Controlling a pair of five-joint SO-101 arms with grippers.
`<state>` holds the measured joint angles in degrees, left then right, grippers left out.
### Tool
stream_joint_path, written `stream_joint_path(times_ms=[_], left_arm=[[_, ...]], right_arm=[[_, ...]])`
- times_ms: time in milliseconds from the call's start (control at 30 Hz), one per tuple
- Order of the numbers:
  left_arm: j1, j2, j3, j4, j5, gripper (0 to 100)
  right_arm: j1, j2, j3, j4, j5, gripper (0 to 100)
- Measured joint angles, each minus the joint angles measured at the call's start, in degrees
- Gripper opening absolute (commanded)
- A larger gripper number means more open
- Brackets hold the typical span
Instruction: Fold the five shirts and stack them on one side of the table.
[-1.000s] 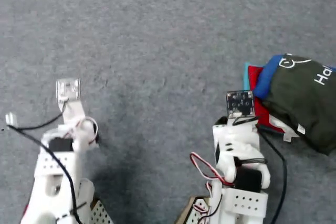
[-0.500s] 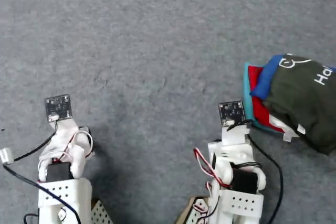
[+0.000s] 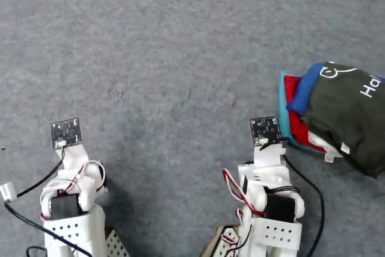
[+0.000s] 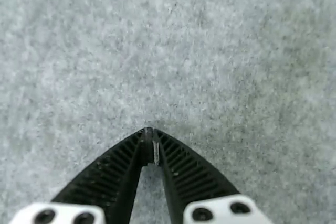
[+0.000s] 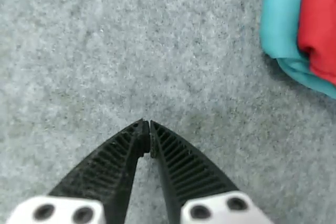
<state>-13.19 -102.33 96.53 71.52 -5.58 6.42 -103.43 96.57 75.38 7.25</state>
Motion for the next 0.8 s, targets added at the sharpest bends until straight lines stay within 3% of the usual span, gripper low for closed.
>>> stream_joint_path(times_ms=[800], left_arm=[[0.0,-0.4,0.0,0.5,0.0,2]], right_arm=[[0.0,0.0,0.0,0.0,0.0,0.5]])
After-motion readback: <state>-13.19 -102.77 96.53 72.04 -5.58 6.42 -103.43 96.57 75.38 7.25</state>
